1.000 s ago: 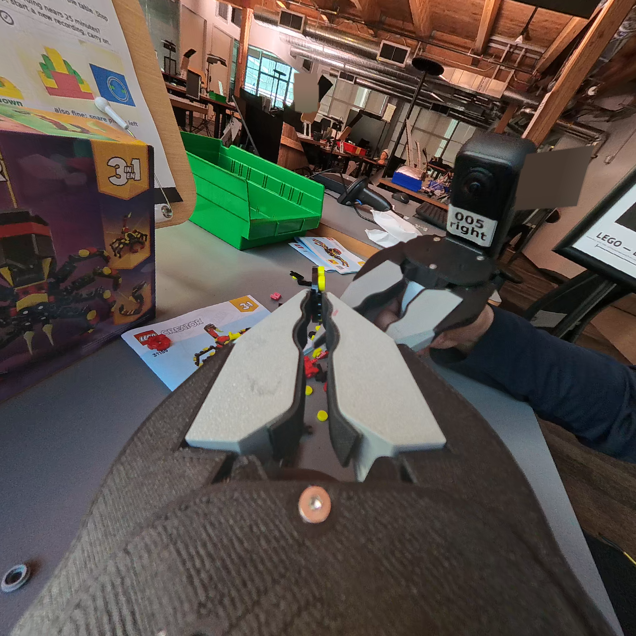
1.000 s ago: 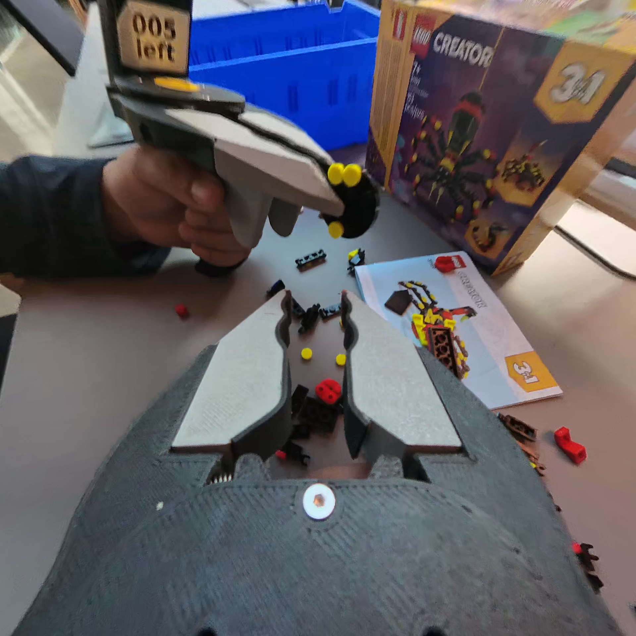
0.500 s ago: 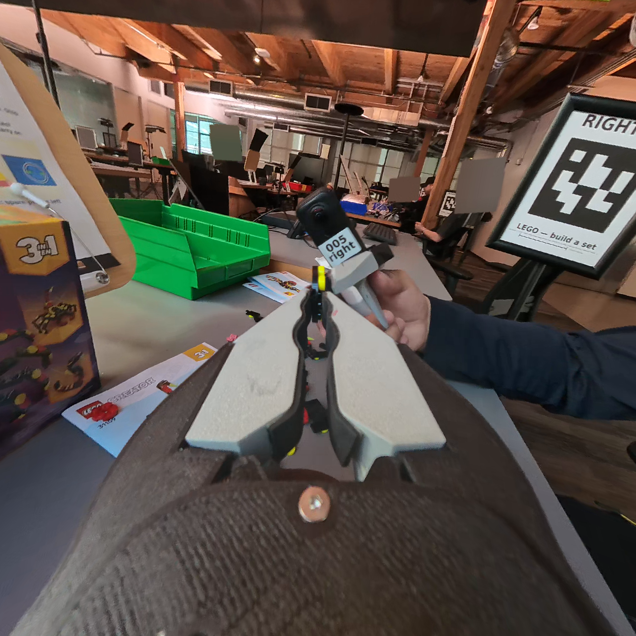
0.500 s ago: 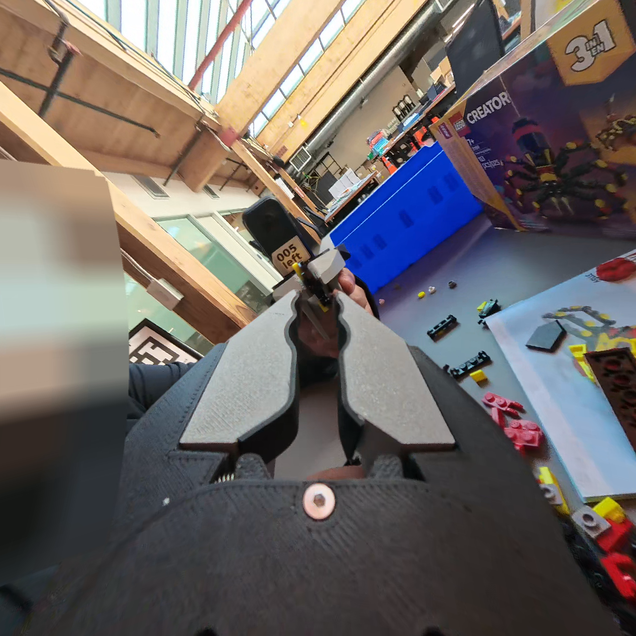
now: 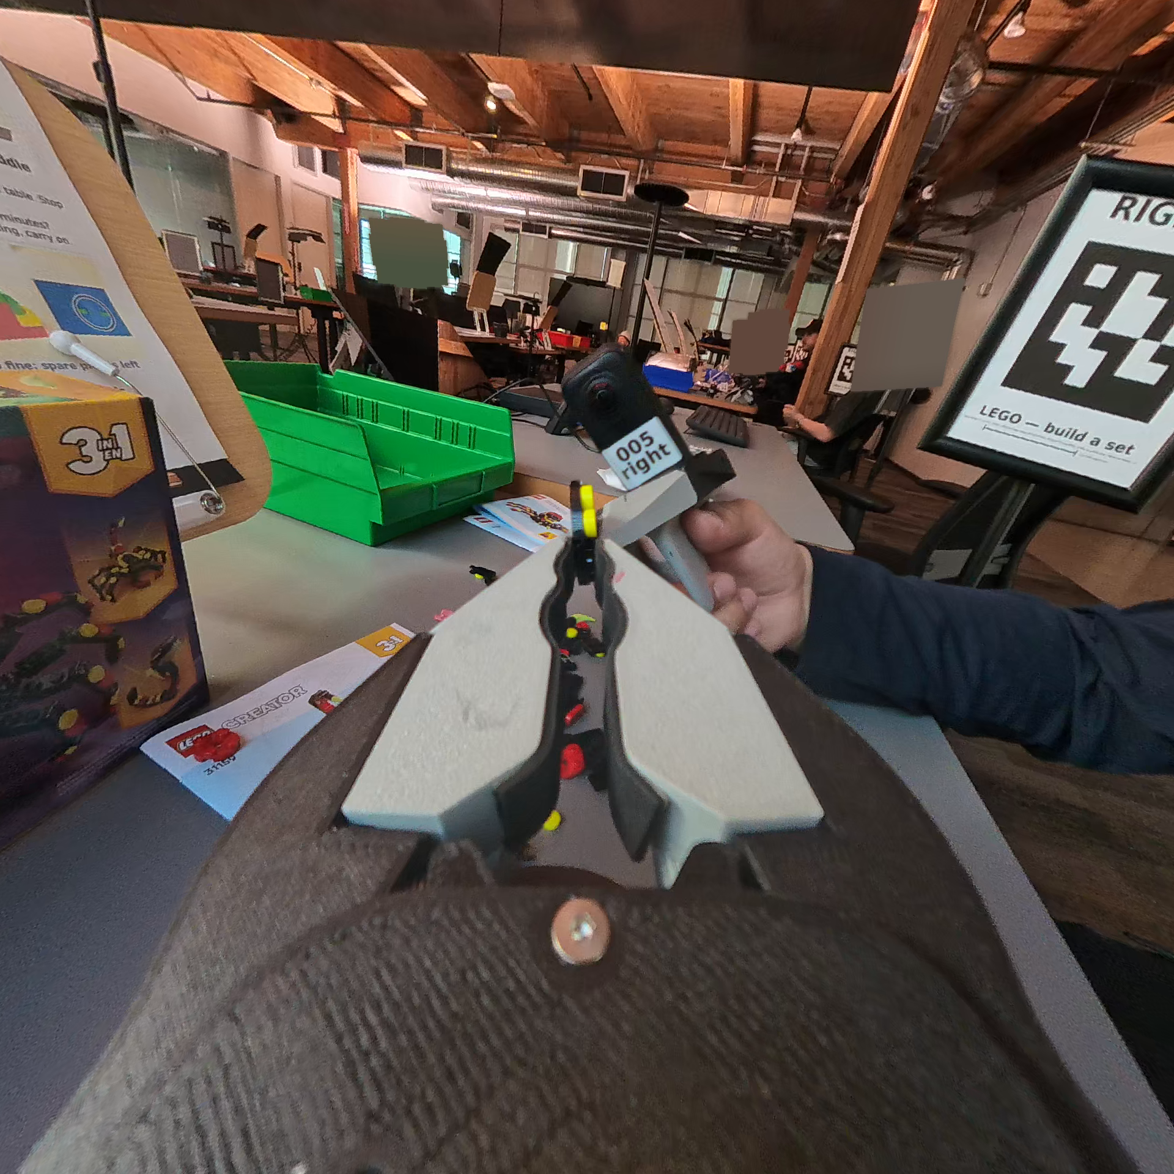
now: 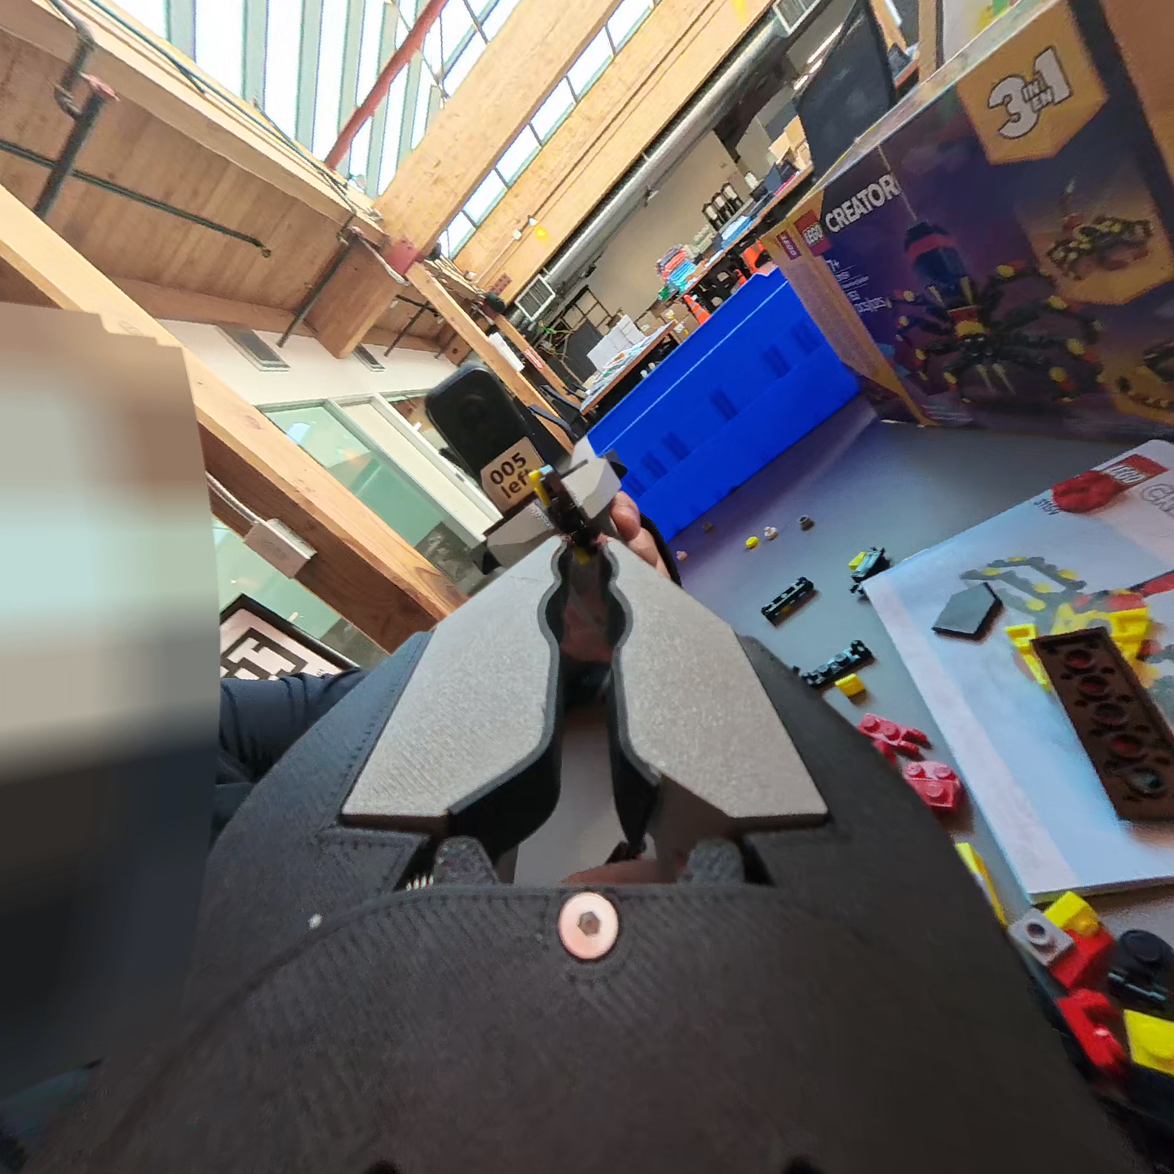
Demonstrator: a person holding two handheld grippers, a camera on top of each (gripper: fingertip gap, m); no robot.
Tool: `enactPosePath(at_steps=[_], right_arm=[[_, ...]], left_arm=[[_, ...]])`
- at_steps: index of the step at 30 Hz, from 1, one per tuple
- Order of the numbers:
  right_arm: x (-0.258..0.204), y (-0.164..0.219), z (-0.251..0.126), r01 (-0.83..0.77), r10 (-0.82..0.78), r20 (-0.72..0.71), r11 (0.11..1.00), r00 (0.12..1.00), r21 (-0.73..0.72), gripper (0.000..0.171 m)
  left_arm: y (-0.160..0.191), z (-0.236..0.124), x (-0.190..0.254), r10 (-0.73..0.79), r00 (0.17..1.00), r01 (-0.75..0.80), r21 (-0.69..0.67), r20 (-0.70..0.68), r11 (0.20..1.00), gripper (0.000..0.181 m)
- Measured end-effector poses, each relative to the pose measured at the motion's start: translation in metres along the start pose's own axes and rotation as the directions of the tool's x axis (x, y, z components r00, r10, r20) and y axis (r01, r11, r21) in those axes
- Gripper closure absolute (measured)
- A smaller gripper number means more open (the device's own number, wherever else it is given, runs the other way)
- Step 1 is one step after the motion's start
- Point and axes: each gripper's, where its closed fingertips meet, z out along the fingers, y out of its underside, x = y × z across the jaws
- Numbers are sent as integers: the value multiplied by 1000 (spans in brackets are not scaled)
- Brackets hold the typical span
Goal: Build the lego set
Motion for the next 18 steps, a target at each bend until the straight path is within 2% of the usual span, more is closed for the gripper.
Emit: enactPosePath(at_steps=[8, 10, 14, 18], right_arm=[[7, 4, -3, 255, -261, -82, 964, 962, -79, 167], [6, 7, -3, 369, -380, -101, 923, 919, -110, 167], [0, 20, -7, 616, -636, -103, 768, 764, -176, 167], [-2, 23, -11, 618, -632, -84, 773, 771, -142, 167]], left_arm=[[10, 1, -3, 61, 998, -58, -72, 34, 996, 179], [12, 0, -2, 70, 997, -68, -83, 24, 994, 177], [21, -4, 10, 73, 997, -77, -112, -38, 991, 177], [25, -4, 16, 135, 990, -138, -134, -24, 981, 179]])
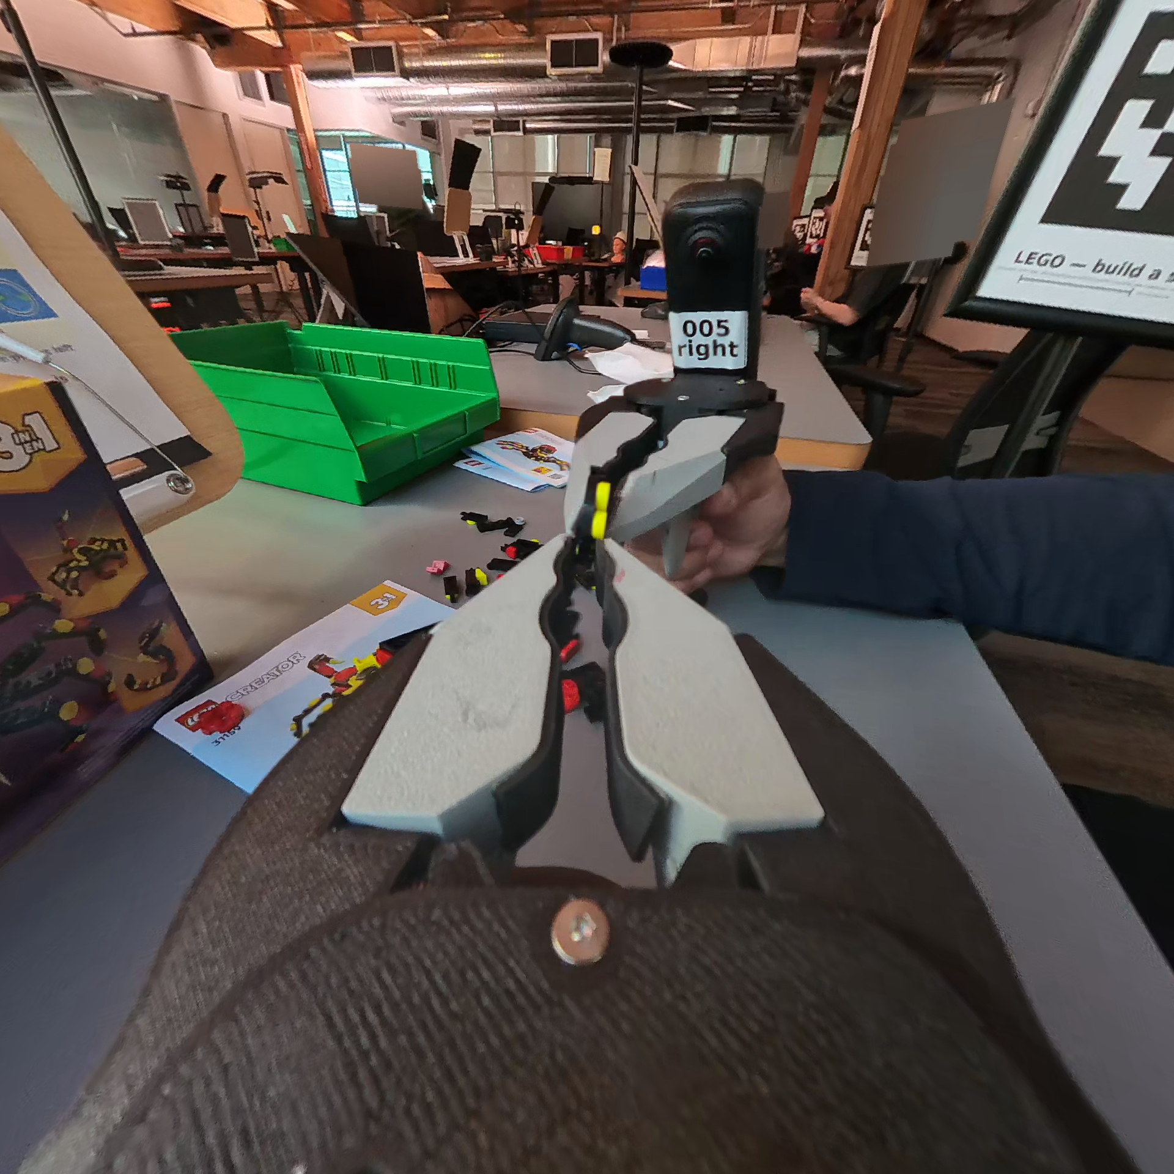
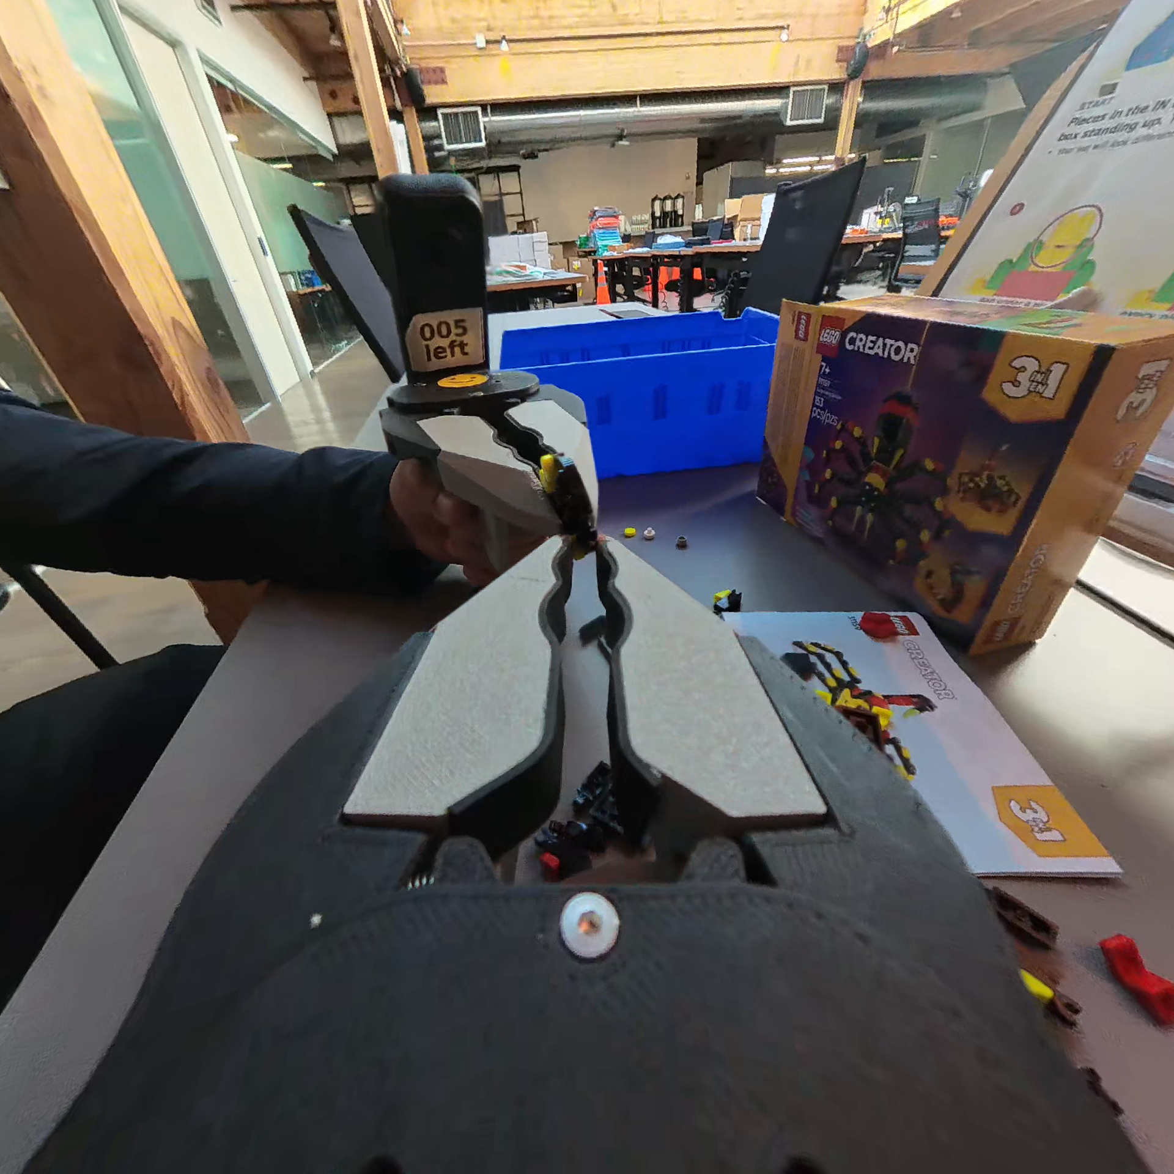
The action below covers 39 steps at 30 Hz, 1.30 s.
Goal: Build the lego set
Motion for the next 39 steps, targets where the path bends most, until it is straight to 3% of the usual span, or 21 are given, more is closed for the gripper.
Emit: enactPosePath(at_steps=[6, 28, 39], right_arm=[[1, -2, 0, -18, 18, 0, 1000, 1000, 14, 167], [3, -4, 0, -17, 17, -2, 1000, 1000, 16, 168], [5, -6, -1, -21, 21, -15, 999, 1000, 25, 167]], left_arm=[[0, 0, 0, 64, 998, -64, -6, 23, 998, 180], [-2, -6, -7, -40, 999, 40, 12, 5, 999, 176], [3, -4, -5, 16, 1000, -16, -24, 10, 1000, 178]])
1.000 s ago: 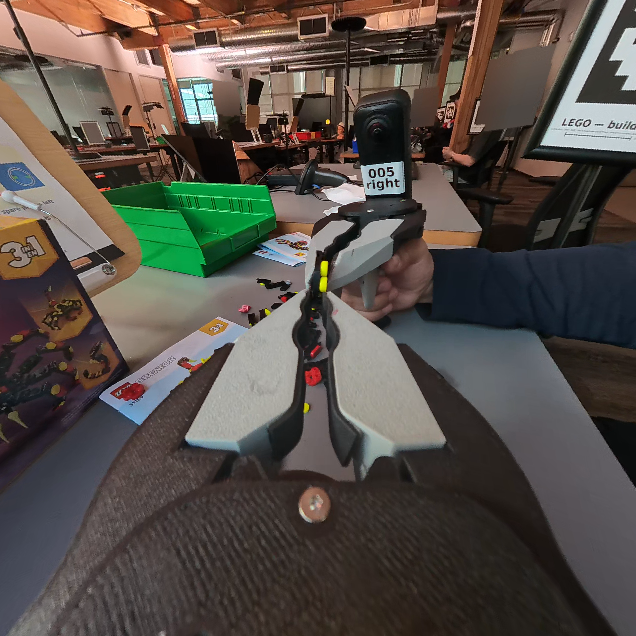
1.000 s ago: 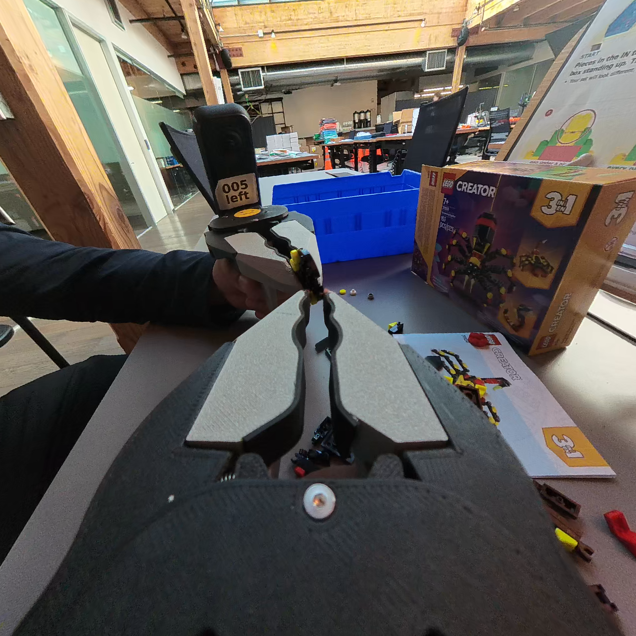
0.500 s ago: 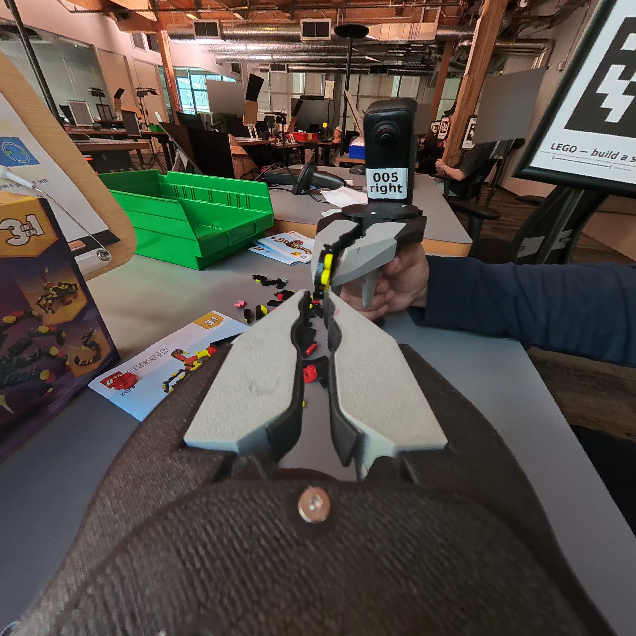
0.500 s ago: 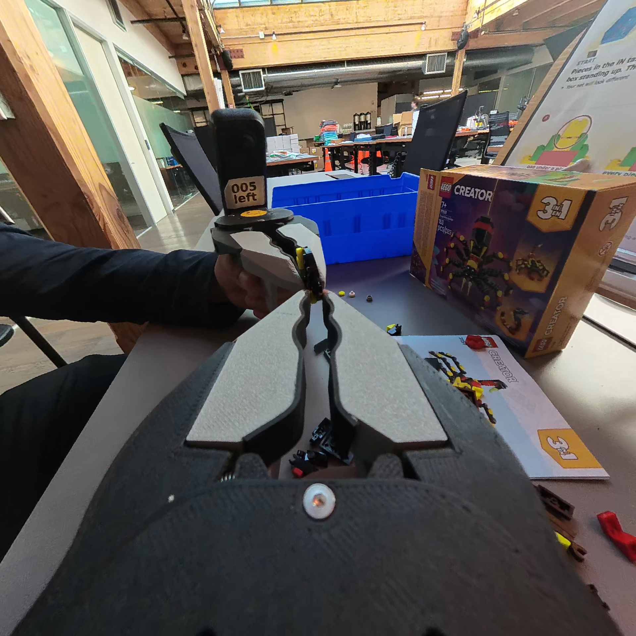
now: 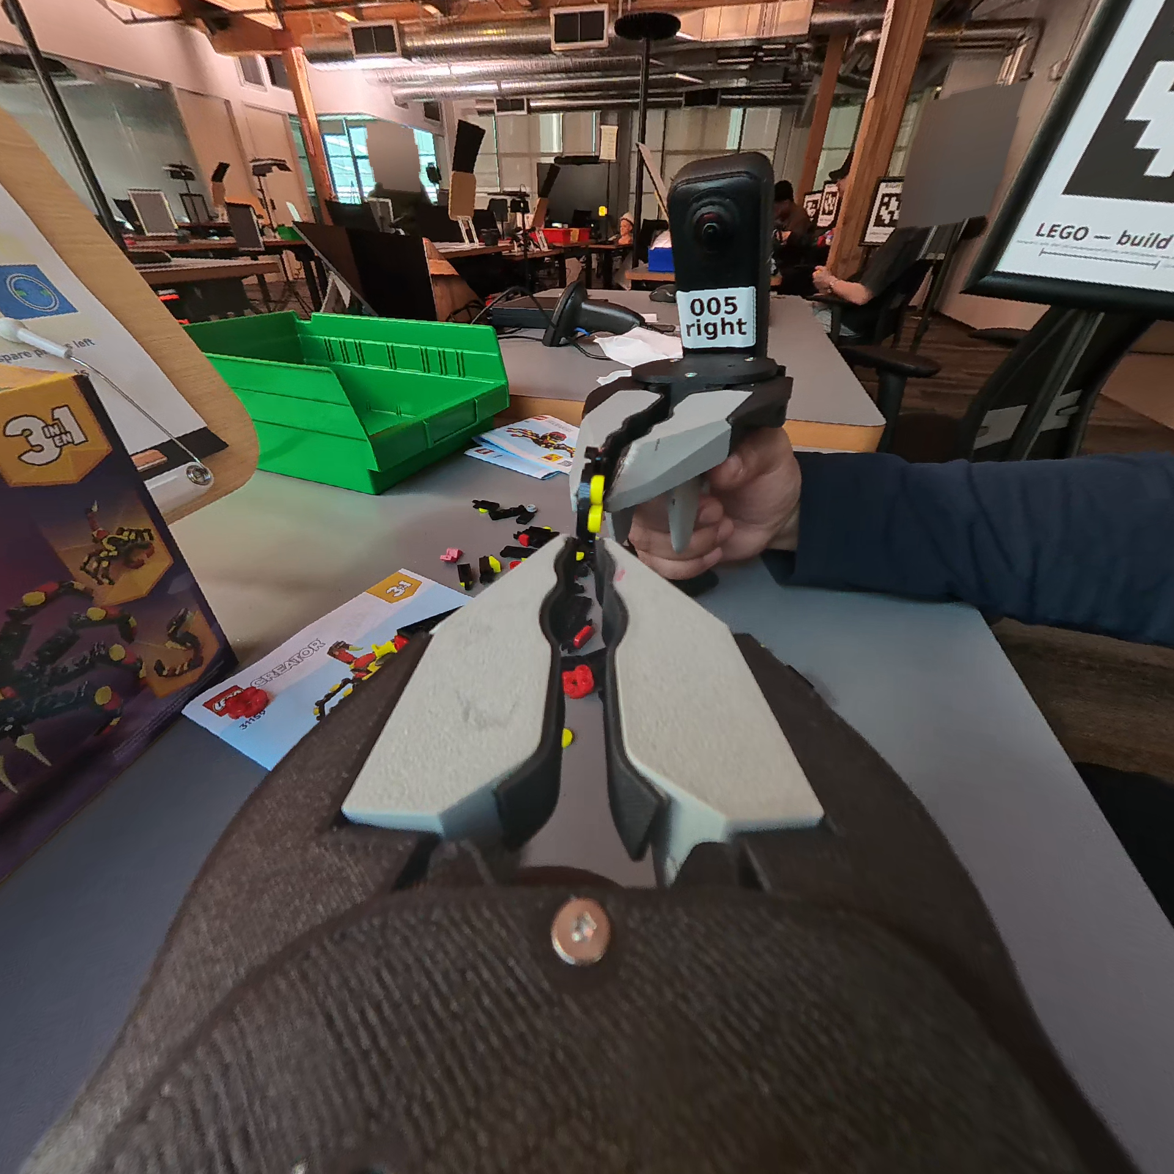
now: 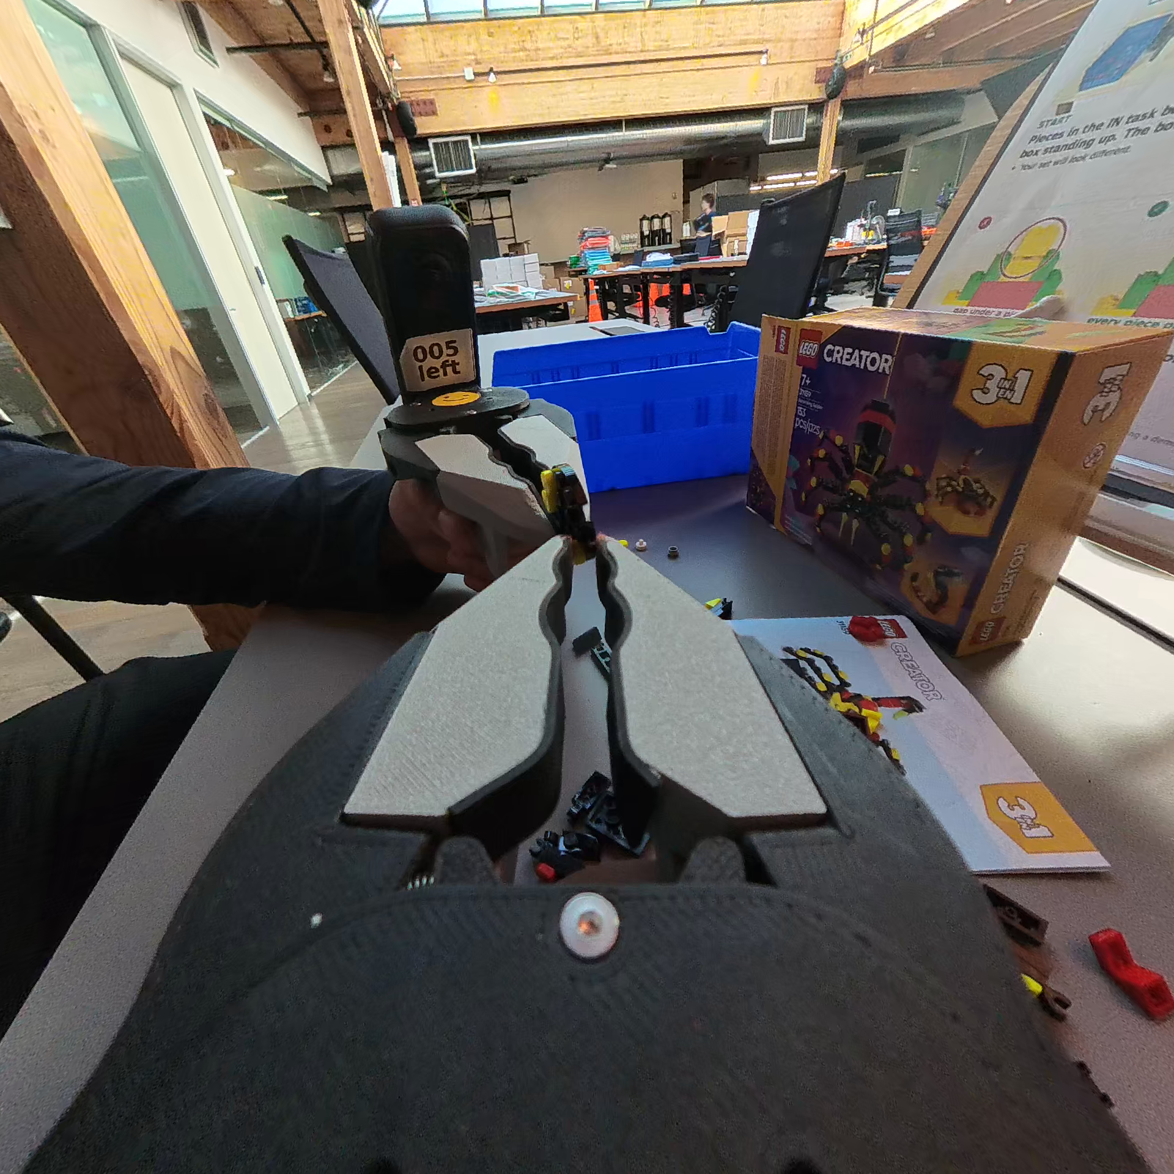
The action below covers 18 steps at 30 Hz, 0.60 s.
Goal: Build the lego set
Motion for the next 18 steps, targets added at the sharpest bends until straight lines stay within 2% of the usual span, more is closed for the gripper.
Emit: enactPosePath(at_steps=[18], right_arm=[[6, 2, -1, -28, 28, -13, 1000, 1000, -3, 167]], left_arm=[[5, 3, -5, 41, 998, -40, -40, 43, 998, 179]])
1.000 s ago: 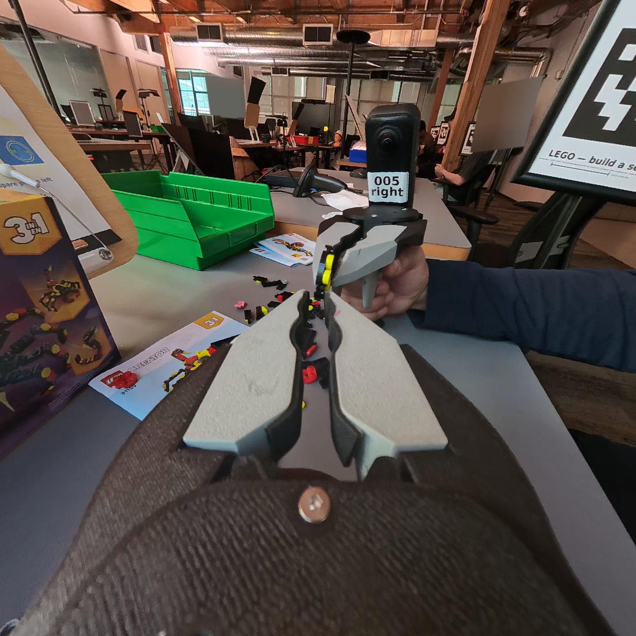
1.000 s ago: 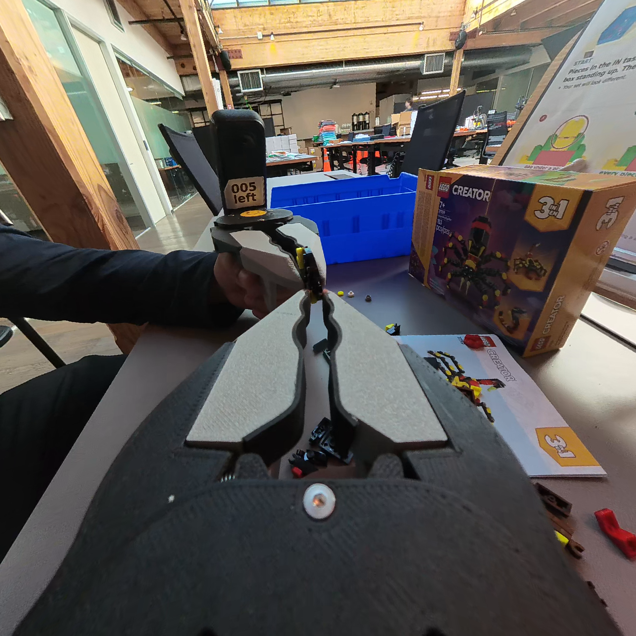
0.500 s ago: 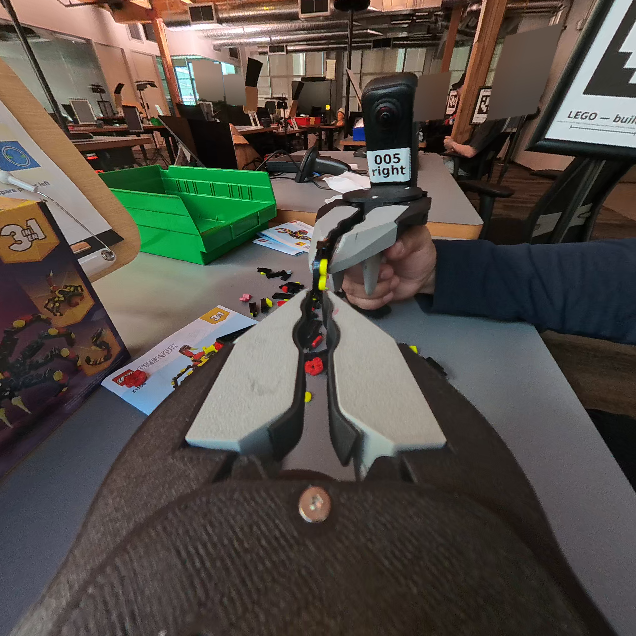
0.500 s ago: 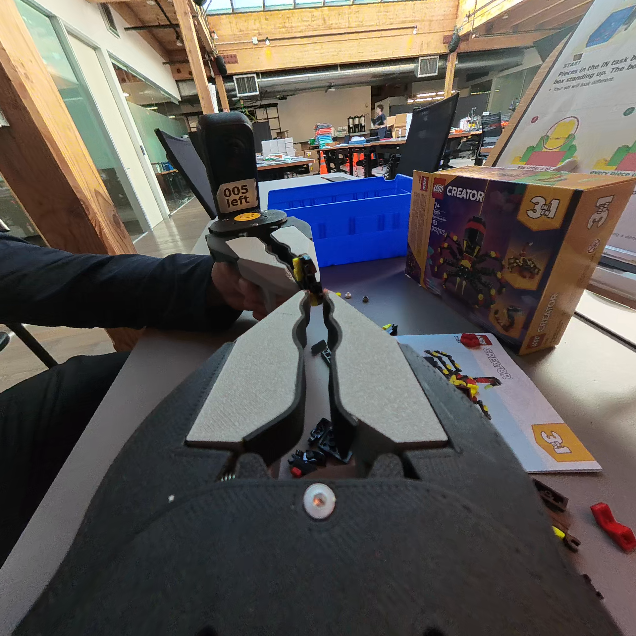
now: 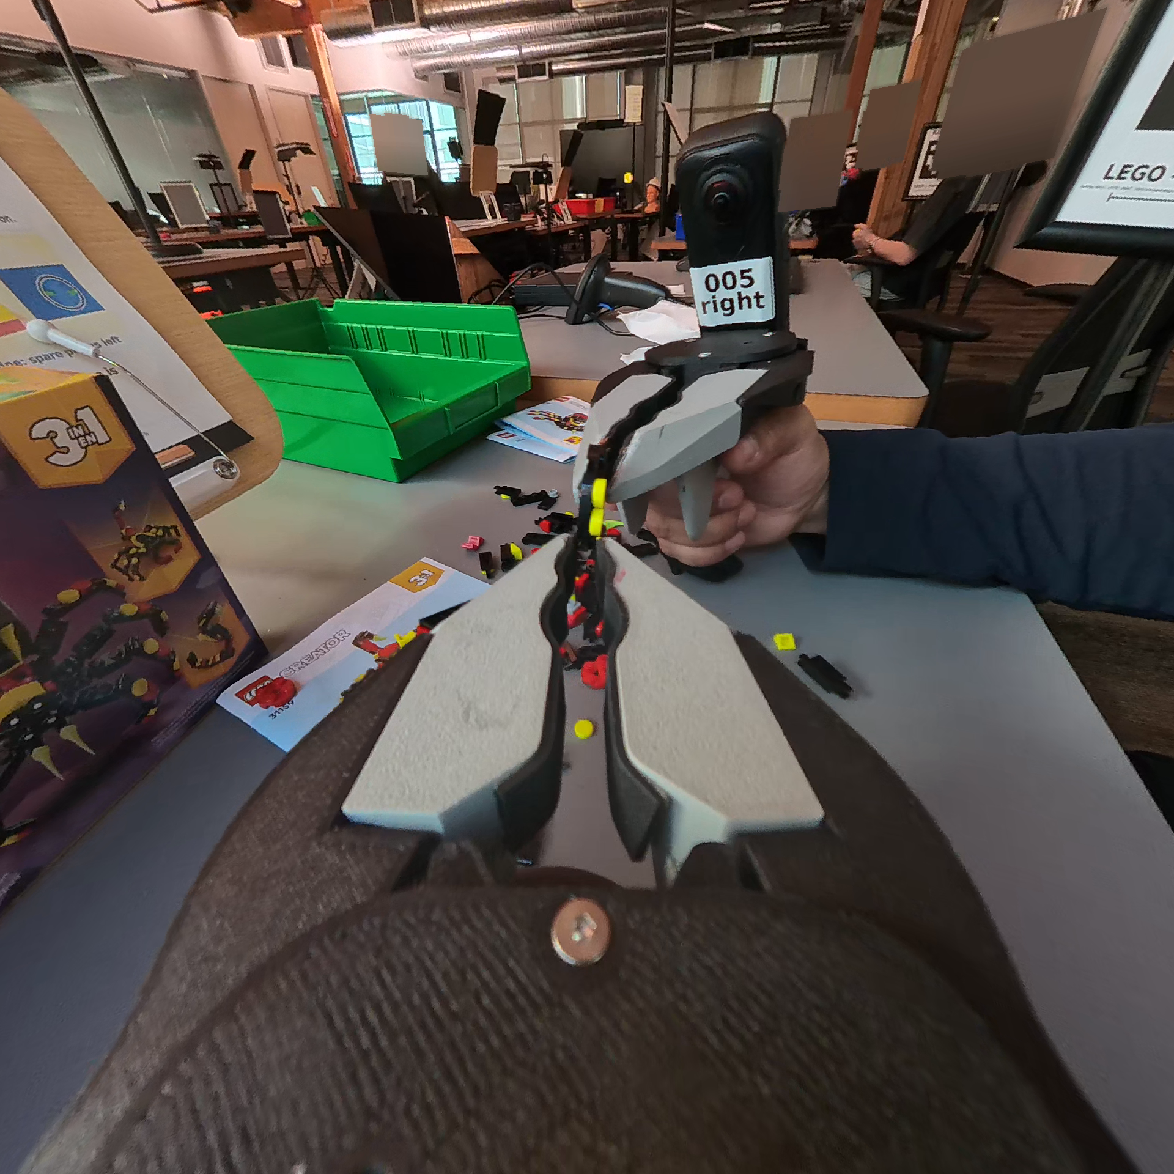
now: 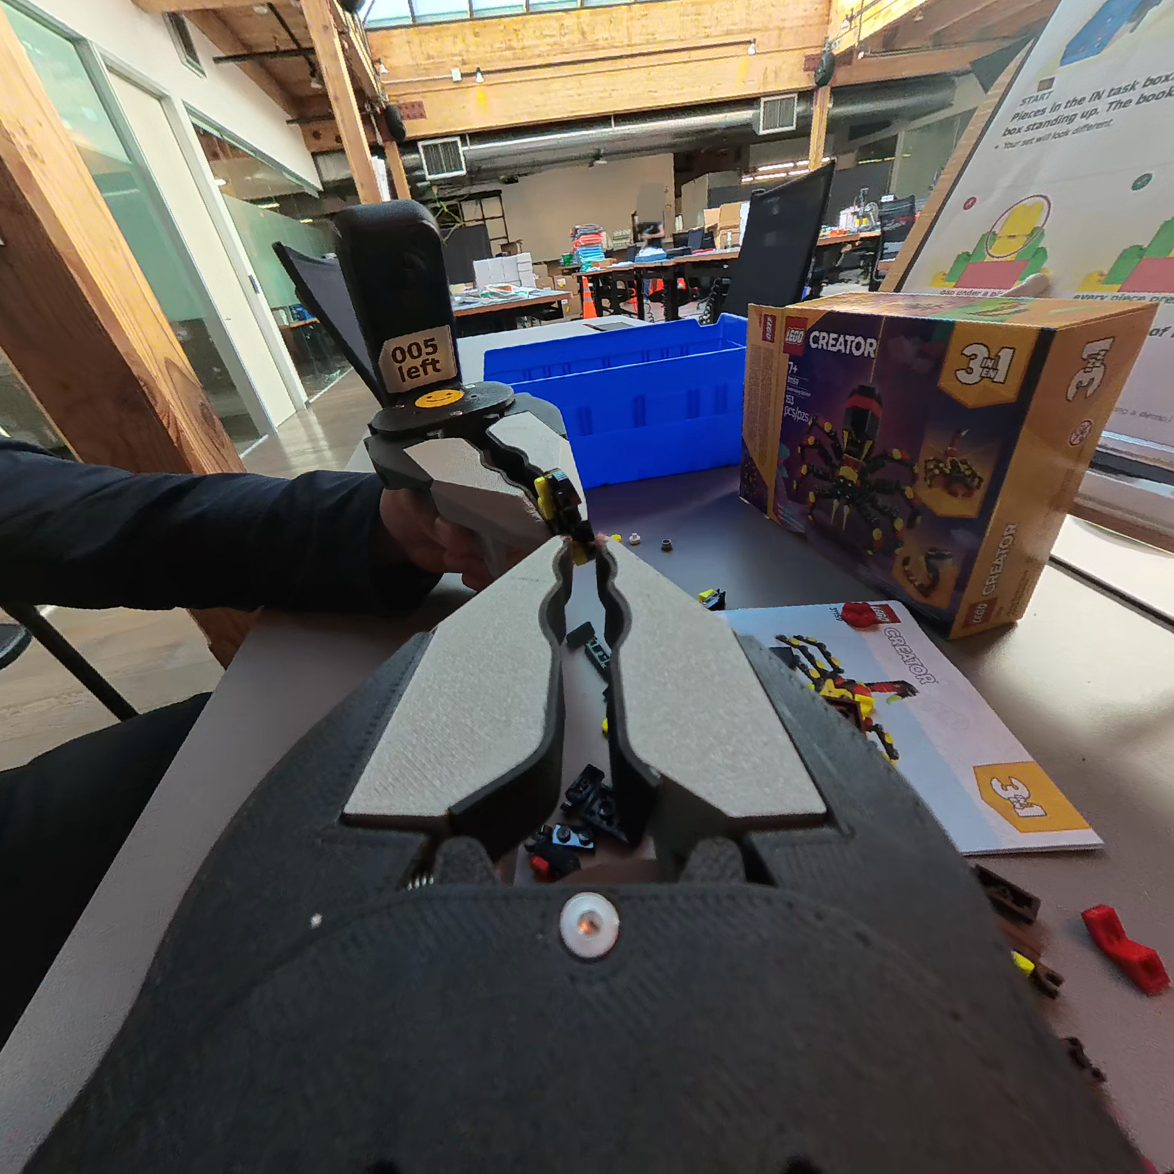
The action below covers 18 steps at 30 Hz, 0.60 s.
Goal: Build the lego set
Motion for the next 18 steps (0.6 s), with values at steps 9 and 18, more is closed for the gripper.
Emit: enactPosePath(at_steps=[9, 18], right_arm=[[9, -11, -8, -22, 25, -49, 997, 998, 67, 171], [16, -12, -5, -70, 76, -88, 995, 993, 75, 167]], left_arm=[[-7, -4, -11, 8, 998, -11, 37, 69, 999, 179], [-19, -11, -17, -3, 995, -8, 112, 97, 994, 179]])
